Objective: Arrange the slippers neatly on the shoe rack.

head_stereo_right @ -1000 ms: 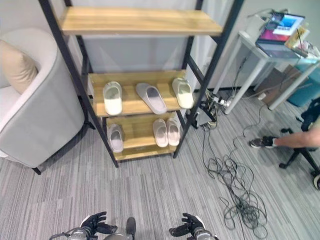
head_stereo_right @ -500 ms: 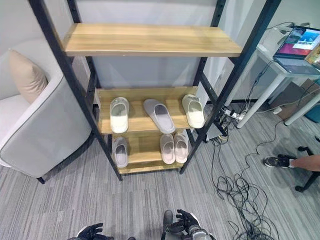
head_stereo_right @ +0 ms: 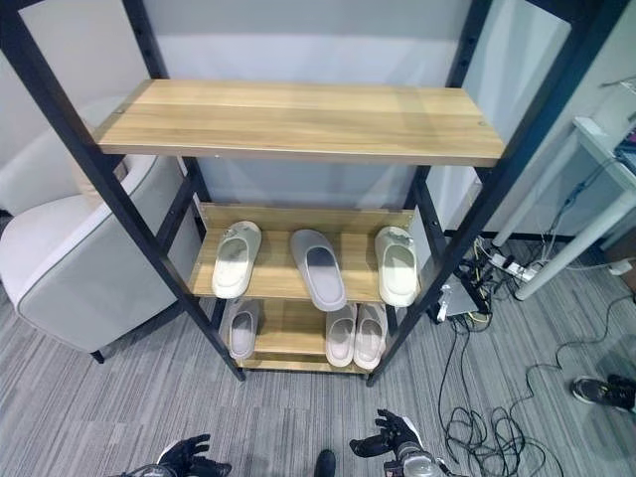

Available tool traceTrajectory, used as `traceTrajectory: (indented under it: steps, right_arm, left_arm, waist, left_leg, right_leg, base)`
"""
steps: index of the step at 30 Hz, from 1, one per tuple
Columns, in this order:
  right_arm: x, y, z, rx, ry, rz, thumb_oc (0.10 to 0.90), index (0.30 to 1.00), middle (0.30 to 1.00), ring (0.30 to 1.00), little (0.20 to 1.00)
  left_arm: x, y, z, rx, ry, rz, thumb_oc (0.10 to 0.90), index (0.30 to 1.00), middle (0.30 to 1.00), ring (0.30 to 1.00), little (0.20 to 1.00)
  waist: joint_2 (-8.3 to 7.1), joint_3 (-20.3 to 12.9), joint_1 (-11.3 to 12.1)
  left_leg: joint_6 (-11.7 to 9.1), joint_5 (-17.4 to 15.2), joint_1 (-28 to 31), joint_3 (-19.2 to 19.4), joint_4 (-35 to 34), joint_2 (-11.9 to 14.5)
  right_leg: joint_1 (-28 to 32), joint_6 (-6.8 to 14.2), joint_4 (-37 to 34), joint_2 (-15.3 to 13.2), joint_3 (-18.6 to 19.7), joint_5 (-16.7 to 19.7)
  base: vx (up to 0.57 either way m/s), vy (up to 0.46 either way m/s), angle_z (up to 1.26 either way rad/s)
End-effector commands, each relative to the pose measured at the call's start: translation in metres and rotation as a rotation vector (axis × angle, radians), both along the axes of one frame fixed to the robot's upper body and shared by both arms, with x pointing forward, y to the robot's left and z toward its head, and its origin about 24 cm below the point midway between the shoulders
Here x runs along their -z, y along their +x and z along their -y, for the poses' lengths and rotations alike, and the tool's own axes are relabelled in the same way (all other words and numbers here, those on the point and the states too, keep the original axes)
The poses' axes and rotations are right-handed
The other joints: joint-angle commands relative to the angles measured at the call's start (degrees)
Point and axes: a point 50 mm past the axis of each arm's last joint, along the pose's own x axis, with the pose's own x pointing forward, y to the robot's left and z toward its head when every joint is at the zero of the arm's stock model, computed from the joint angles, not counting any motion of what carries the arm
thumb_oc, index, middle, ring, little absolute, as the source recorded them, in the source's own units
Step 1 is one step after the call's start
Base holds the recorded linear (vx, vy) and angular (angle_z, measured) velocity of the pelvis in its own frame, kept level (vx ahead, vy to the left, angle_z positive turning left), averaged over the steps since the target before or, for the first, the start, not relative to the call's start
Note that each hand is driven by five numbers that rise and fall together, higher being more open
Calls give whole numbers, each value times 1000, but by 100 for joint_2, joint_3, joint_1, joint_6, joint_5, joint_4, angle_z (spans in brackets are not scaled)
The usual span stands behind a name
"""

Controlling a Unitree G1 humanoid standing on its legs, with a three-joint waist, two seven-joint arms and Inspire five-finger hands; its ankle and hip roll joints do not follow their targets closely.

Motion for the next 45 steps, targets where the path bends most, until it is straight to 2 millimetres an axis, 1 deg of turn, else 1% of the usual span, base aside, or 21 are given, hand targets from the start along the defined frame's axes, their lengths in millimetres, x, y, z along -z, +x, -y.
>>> traceTrajectory:
  steps: [1, 5, 8, 12, 13, 16, 18, 22, 23, 24, 26, 27, 31, 33, 36, 38, 39, 41, 43, 44, 45]
  right_arm:
    - [-14, 20, -5, -35, 11, 136, 800, 900, 900, 900, 900]
    - [-18, 26, -11, -64, 21, 172, 800, 900, 900, 900, 900]
    - [-29, 36, -20, -124, 34, 250, 800, 900, 900, 900, 900]
    - [-37, 43, -27, -154, 52, 302, 800, 900, 900, 900, 900]
    - [-46, 51, -36, -186, 80, 356, 800, 900, 900, 900, 900]
    - [-55, 56, -45, -218, 114, 402, 800, 900, 900, 900, 900]
    - [-77, 65, -64, -280, 221, 512, 800, 900, 900, 900, 900]
    - [-100, 68, -77, -358, 316, 599, 800, 900, 900, 900, 900]
    - [-114, 70, -83, -397, 364, 652, 800, 900, 900, 900, 900]
    - [-114, 70, -83, -397, 364, 651, 800, 900, 900, 900, 900]
    - [-136, 71, -89, -428, 432, 737, 800, 900, 900, 900, 900]
    - [-136, 71, -89, -428, 432, 737, 800, 900, 900, 900, 900]
    - [-194, 73, -92, -525, 480, 970, 800, 900, 900, 900, 900]
    - [-212, 74, -89, -530, 482, 1053, 800, 900, 900, 900, 900]
    - [-233, 75, -83, -531, 443, 1154, 800, 900, 900, 900, 900]
    - [-250, 77, -77, -550, 342, 1251, 800, 900, 900, 900, 900]
    - [-251, 77, -77, -550, 341, 1251, 800, 900, 900, 900, 900]
    - [-270, 85, -69, -572, 128, 1368, 800, 900, 900, 900, 900]
    - [-276, 88, -67, -579, 44, 1405, 800, 900, 900, 900, 900]
    - [-286, 96, -62, -578, -97, 1459, 800, 900, 900, 900, 900]
    - [-286, 97, -63, -578, -99, 1460, 800, 900, 900, 900, 900]
  left_arm:
    - [5, -12, 7, 46, 2, -32, 800, 900, 900, 900, 900]
    - [6, -18, 5, 43, 6, -45, 800, 900, 900, 900, 900]
    - [7, -24, 4, 51, 7, -64, 800, 900, 900, 900, 900]
    - [7, -26, 3, 53, 12, -68, 800, 900, 900, 900, 900]
    - [7, -26, 2, 50, 18, -64, 800, 900, 900, 900, 900]
    - [6, -23, 0, 42, 21, -50, 800, 900, 900, 900, 900]
    - [5, -21, -2, 44, 28, -39, 800, 900, 900, 900, 900]
    - [5, -23, -2, 61, 33, -45, 800, 900, 900, 900, 900]
    - [5, -25, -3, 64, 37, -54, 800, 900, 900, 900, 900]
    - [6, -25, -3, 64, 37, -54, 800, 900, 900, 900, 900]
    - [7, -30, -2, 59, 38, -67, 800, 900, 900, 900, 900]
    - [7, -30, -2, 59, 38, -67, 800, 900, 900, 900, 900]
    - [10, -40, 2, 58, 32, -96, 800, 900, 900, 900, 900]
    - [10, -41, 3, 55, 28, -98, 800, 900, 900, 900, 900]
    - [11, -44, 5, 45, 23, -100, 800, 900, 900, 900, 900]
    - [12, -47, 6, 32, 18, -102, 800, 900, 900, 900, 900]
    - [12, -47, 6, 32, 17, -102, 800, 900, 900, 900, 900]
    - [12, -49, 8, 27, 10, -95, 800, 900, 900, 900, 900]
    - [12, -49, 10, 28, 6, -93, 800, 900, 900, 900, 900]
    - [13, -51, 12, 36, 1, -96, 800, 900, 900, 900, 900]
    - [13, -51, 12, 36, 1, -95, 800, 900, 900, 900, 900]
  waist:
    - [-9, 74, 161]
    - [12, 61, 215]
    - [-14, -27, 202]
    - [-15, -99, 188]
    - [-19, -161, 172]
    - [-23, -209, 170]
    - [-27, -267, 151]
    - [-31, -317, 134]
    - [-24, -338, 129]
    - [-21, -339, 129]
    - [1, -363, 113]
    - [1, -363, 113]
    - [44, -397, 66]
    - [63, -401, 40]
    - [88, -402, 6]
    - [107, -399, -16]
    - [110, -397, -12]
    - [136, -389, -17]
    - [149, -382, -11]
    - [174, -384, 14]
    - [176, -379, 15]
  left_leg:
    - [35, 618, -244, 19, -629, 43]
    - [22, 711, -234, -117, -769, -18]
    - [81, 594, -48, -154, -794, -140]
    - [155, 532, 146, -111, -966, -209]
    - [207, 507, 264, -83, -1133, -254]
    - [245, 508, 370, -27, -1297, -290]
    - [268, 536, 478, 48, -1488, -328]
    - [268, 567, 571, 94, -1645, -353]
    - [268, 585, 616, 104, -1731, -363]
    - [268, 586, 619, 105, -1735, -363]
    - [262, 602, 663, 119, -1804, -363]
    - [262, 602, 663, 119, -1804, -363]
    - [230, 631, 691, 169, -1884, -344]
    - [222, 638, 697, 171, -1894, -331]
    - [221, 634, 721, 190, -1900, -322]
    - [224, 625, 734, 215, -1905, -314]
    - [224, 623, 737, 217, -1905, -314]
    - [236, 622, 734, 209, -1908, -313]
    - [241, 616, 734, 211, -1910, -311]
    - [250, 616, 736, 209, -1913, -306]
    - [250, 614, 738, 211, -1912, -305]
  right_leg:
    - [126, 932, 286, -3, 459, -680]
    - [251, 923, 335, 67, 490, -791]
    - [342, 942, 389, 22, 602, -813]
    - [342, 997, 436, -29, 693, -791]
    - [328, 1052, 436, -62, 733, -757]
    - [307, 1107, 424, -94, 778, -724]
    - [274, 1169, 377, -137, 793, -665]
    - [262, 1213, 317, -165, 783, -629]
    - [265, 1230, 271, -170, 778, -612]
    - [267, 1231, 269, -170, 778, -611]
    - [284, 1252, 214, -185, 763, -583]
    - [285, 1252, 213, -185, 763, -583]
    - [293, 1288, 119, -210, 713, -548]
    - [290, 1293, 107, -219, 707, -535]
    - [292, 1289, 100, -215, 718, -532]
    - [301, 1293, 88, -211, 737, -528]
    - [303, 1293, 88, -210, 739, -528]
    - [276, 1291, 86, -206, 763, -515]
    - [273, 1291, 81, -205, 769, -515]
    - [272, 1287, 69, -207, 773, -521]
    - [272, 1287, 70, -206, 775, -520]
  base:
    - [141, 26, 13]
    - [113, 47, -7]
    - [120, 127, -13]
    - [56, 107, 0]
    - [64, 153, -18]
    - [24, 90, -15]
    - [4, 78, -6]
    - [0, 49, -8]
    - [-11, 39, -2]
    - [-6, 45, -1]
    - [0, 0, 0]
    - [0, 0, 0]
    - [0, 0, 0]
    - [4, -1, -2]
    - [7, -1, -1]
    - [23, -6, -5]
    - [16, -11, -4]
    - [4, -4, -3]
    - [13, -1, -7]
    - [21, -1, -6]
    - [17, -1, -9]
